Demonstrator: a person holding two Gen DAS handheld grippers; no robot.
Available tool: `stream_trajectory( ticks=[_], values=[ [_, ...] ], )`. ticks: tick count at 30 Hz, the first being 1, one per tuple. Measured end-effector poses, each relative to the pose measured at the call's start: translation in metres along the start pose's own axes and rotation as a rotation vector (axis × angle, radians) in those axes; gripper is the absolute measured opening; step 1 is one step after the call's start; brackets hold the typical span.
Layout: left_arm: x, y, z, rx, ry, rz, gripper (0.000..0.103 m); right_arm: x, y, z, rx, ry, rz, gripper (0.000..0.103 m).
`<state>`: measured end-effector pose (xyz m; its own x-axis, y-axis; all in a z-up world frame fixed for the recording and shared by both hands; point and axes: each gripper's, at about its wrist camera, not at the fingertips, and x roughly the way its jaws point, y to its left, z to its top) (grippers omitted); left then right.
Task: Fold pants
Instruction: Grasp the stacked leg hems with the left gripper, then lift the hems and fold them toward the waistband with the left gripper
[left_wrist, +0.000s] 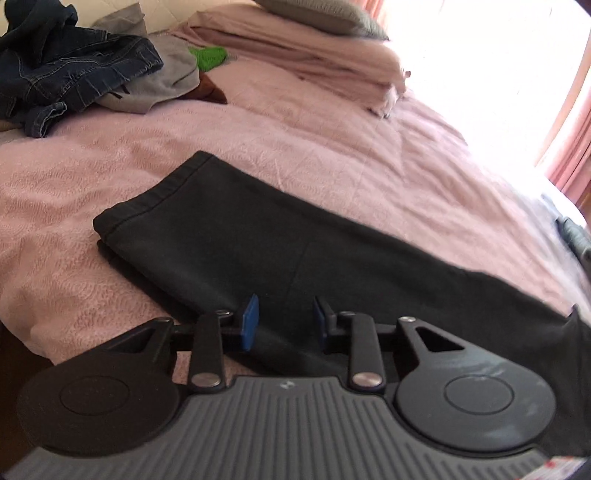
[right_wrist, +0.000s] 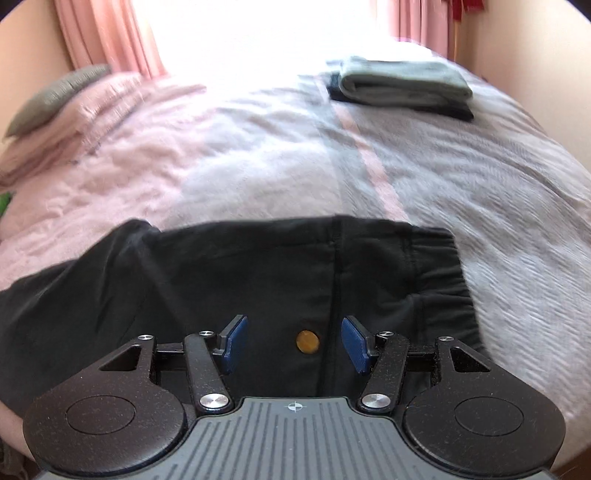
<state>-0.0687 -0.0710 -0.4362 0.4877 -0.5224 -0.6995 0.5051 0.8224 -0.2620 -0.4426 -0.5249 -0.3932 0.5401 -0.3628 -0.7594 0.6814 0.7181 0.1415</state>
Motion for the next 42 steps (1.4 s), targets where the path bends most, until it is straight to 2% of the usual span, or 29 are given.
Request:
stream_trajectory(
  ticks=[6, 8, 11, 13, 16, 19, 22, 26, 31, 32, 33, 34, 36, 38, 40, 42],
  values=[
    [-0.034, 0.029, -0.008, -0.16, -0.065, -0.177, 0.027, -0.024, 0.0, -0.043, 0.022, -0.188, 0.04, 0.054],
    [-0.042, 0.04, -0.012, -0.219, -0.065, -0.177, 0.028, -0.04, -0.001, -0.06, 0.036, -0.22, 0.047, 0.054],
    [-0.044, 0.057, -0.016, -0.332, -0.047, -0.267, 0.029, -0.063, -0.001, -0.079, 0.094, -0.194, 0.044, 0.054],
    [-0.038, 0.066, -0.019, -0.388, -0.047, -0.275, 0.029, -0.076, -0.001, -0.088, 0.109, -0.209, 0.06, 0.054],
    [-0.026, 0.078, -0.026, -0.479, -0.017, -0.282, 0.029, -0.087, 0.002, -0.097, 0.14, -0.207, 0.027, 0.054],
    [-0.019, 0.088, -0.032, -0.504, -0.018, -0.277, 0.029, -0.092, 0.004, -0.102, 0.159, -0.212, 0.033, 0.054],
    [-0.012, 0.094, -0.03, -0.524, -0.021, -0.282, 0.029, -0.09, 0.007, -0.106, 0.167, -0.195, 0.0, 0.054],
    [0.0, 0.097, -0.025, -0.548, -0.049, -0.298, 0.029, -0.081, 0.007, -0.103, 0.175, -0.173, -0.02, 0.054],
    [0.007, 0.103, -0.034, -0.612, -0.117, -0.348, 0.029, -0.068, 0.003, -0.095, 0.19, -0.167, -0.038, 0.054],
    [0.006, 0.102, -0.033, -0.608, -0.127, -0.353, 0.028, -0.066, 0.002, -0.093, 0.194, -0.165, -0.04, 0.054],
    [0.003, 0.099, -0.03, -0.574, -0.141, -0.342, 0.021, -0.063, 0.002, -0.092, 0.196, -0.163, -0.043, 0.054],
    [-0.001, 0.092, -0.025, -0.5, -0.158, -0.305, 0.014, -0.061, 0.001, -0.091, 0.199, -0.16, -0.047, 0.054],
    [-0.003, 0.078, -0.017, -0.342, -0.15, -0.229, 0.012, -0.058, 0.0, -0.091, 0.202, -0.157, -0.045, 0.054],
    [-0.002, 0.066, -0.013, -0.231, -0.131, -0.162, 0.011, -0.056, 0.0, -0.092, 0.195, -0.156, -0.045, 0.054],
    [-0.011, 0.043, -0.007, -0.089, -0.159, -0.091, 0.01, -0.056, 0.0, -0.094, 0.178, -0.157, -0.047, 0.054],
    [-0.027, 0.01, 0.002, 0.069, -0.221, -0.043, 0.008, -0.058, -0.001, -0.096, 0.161, -0.16, -0.049, 0.054]
  ],
)
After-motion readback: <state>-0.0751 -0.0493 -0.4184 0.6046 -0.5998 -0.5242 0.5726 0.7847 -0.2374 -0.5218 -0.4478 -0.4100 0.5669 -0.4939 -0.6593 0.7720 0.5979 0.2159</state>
